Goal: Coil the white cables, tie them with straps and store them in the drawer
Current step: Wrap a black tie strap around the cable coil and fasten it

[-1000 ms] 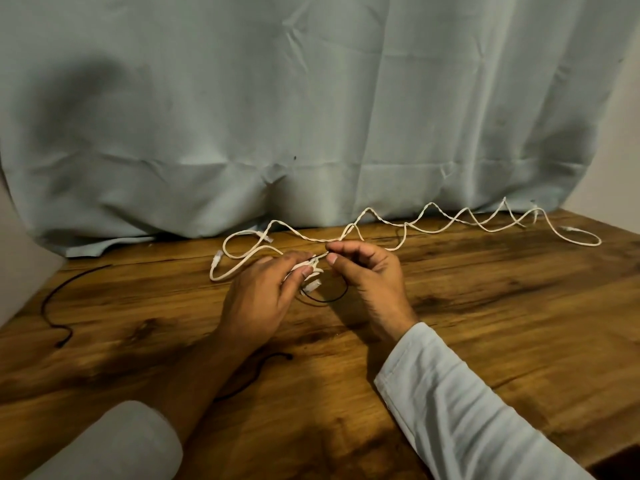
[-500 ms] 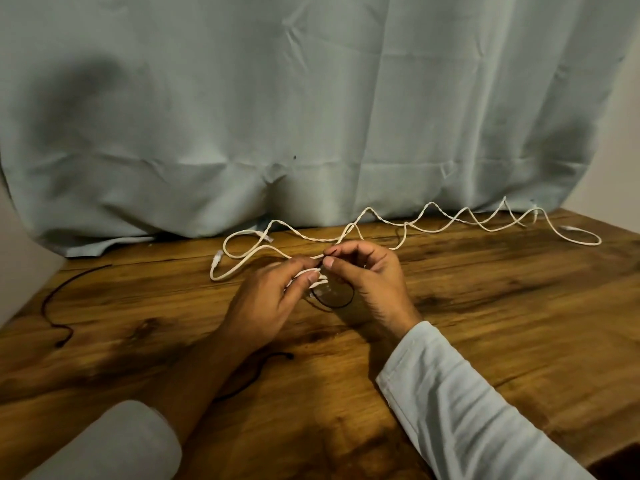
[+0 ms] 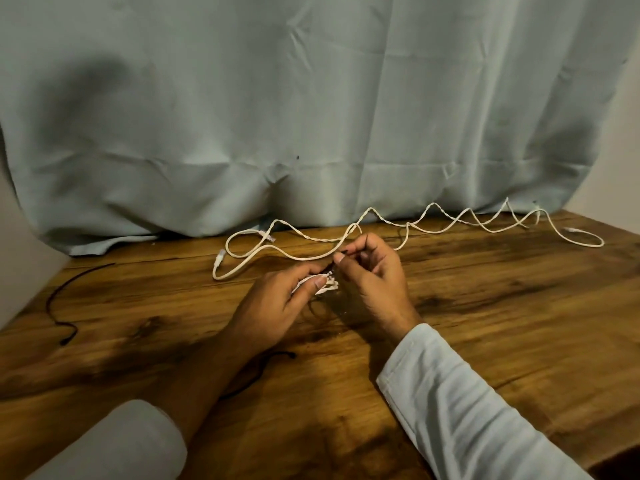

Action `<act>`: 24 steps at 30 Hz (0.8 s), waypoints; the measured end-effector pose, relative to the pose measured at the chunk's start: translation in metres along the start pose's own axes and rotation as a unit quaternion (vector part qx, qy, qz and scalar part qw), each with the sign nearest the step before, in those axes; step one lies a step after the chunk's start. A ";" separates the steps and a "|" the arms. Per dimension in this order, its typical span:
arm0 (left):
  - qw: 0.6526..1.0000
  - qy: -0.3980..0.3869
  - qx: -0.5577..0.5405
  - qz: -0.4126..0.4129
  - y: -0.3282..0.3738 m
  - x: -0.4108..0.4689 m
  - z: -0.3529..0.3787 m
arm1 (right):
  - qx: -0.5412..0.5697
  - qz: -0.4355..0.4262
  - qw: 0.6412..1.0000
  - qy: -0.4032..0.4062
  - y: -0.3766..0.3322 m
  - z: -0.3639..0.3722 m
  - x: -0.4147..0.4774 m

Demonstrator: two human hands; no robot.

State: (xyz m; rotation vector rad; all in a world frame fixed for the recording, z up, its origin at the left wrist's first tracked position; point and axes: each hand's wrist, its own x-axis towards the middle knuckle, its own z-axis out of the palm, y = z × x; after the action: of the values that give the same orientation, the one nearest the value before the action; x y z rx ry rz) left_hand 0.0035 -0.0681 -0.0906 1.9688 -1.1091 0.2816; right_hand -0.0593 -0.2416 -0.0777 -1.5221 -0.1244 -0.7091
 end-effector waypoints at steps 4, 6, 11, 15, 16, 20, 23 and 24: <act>1.000 0.001 -0.001 0.000 0.002 -0.001 -0.001 | -0.030 -0.003 0.999 -0.012 0.001 -0.002 0.000; 1.000 0.001 -0.002 0.011 0.004 -0.002 -0.002 | -0.041 -0.010 0.999 -0.012 0.001 -0.002 0.000; 0.999 0.012 -0.021 0.041 0.006 -0.001 -0.002 | -0.030 -0.007 1.000 0.007 -0.001 -0.001 0.000; 0.998 0.014 -0.038 0.045 0.006 0.001 -0.003 | -0.030 -0.004 0.999 0.026 0.001 0.000 0.001; 0.998 0.018 -0.041 0.043 0.006 0.002 -0.003 | -0.029 -0.008 0.999 0.036 0.000 0.000 0.001; 0.998 0.023 -0.049 0.029 0.005 0.002 -0.003 | -0.005 -0.018 0.996 0.088 -0.005 -0.005 0.004; 0.998 0.023 -0.058 0.015 0.004 0.003 -0.002 | 0.027 -0.016 0.995 0.095 -0.007 -0.007 0.006; 0.998 0.025 -0.062 0.006 0.003 0.004 -0.002 | 0.042 -0.014 0.994 0.103 -0.008 -0.008 0.007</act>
State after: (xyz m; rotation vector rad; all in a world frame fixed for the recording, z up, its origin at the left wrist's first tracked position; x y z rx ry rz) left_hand 0.0036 -0.0693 -0.0853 1.8371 -1.0818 0.2614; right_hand -0.0607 -0.2503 -0.0682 -1.3608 -0.0200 -0.8688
